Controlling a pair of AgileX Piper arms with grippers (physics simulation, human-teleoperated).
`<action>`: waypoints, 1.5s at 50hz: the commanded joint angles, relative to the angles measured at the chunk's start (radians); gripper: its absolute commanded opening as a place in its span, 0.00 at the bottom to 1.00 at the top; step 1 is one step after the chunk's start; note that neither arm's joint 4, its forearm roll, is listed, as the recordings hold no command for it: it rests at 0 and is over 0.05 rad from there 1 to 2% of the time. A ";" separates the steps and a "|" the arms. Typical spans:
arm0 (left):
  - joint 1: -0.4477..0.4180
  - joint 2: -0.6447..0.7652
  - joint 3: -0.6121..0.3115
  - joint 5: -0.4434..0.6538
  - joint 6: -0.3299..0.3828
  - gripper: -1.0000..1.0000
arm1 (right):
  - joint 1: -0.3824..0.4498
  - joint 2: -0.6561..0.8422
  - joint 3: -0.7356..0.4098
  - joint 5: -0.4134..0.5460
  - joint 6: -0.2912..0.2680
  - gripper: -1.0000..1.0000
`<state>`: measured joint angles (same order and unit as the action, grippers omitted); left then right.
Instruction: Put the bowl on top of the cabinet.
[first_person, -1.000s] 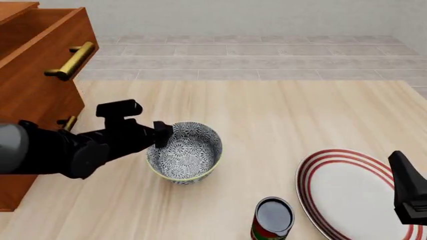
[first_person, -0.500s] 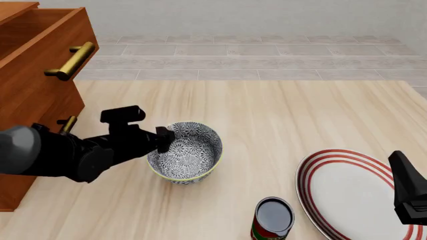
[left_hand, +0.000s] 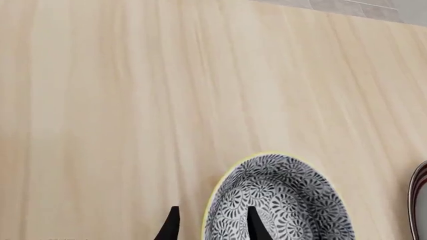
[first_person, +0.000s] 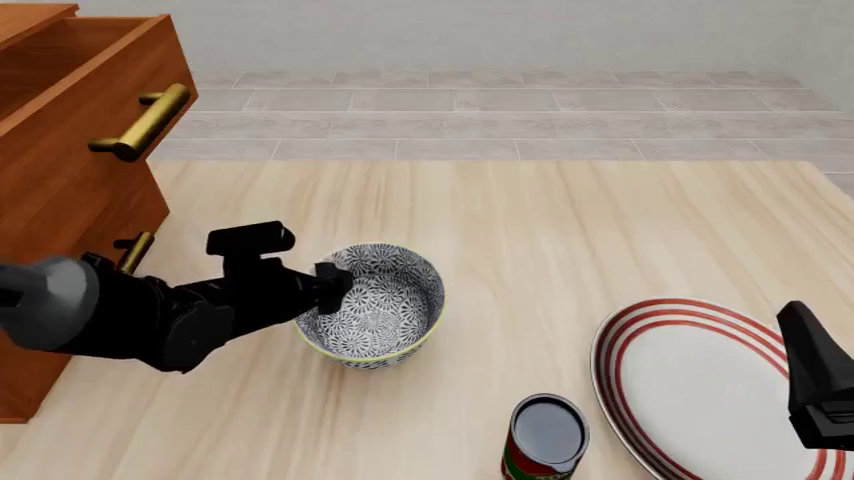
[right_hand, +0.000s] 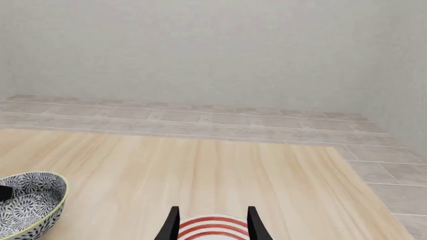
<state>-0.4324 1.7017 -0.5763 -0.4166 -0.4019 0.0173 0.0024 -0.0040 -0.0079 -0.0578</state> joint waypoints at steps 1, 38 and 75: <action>0.005 0.017 0.008 -0.019 -0.005 1.00 | 0.001 0.000 0.000 0.000 -0.001 1.00; 0.007 -0.110 -0.001 0.069 0.014 0.00 | 0.007 1.148 0.004 -1.141 0.010 1.00; 0.002 -0.380 -0.070 0.315 0.012 0.00 | 0.017 1.211 0.004 -1.212 0.001 1.00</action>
<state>-0.4319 1.3983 -0.6218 -0.1732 -0.3927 0.0310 1.2008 -0.0001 -1.2054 -0.0532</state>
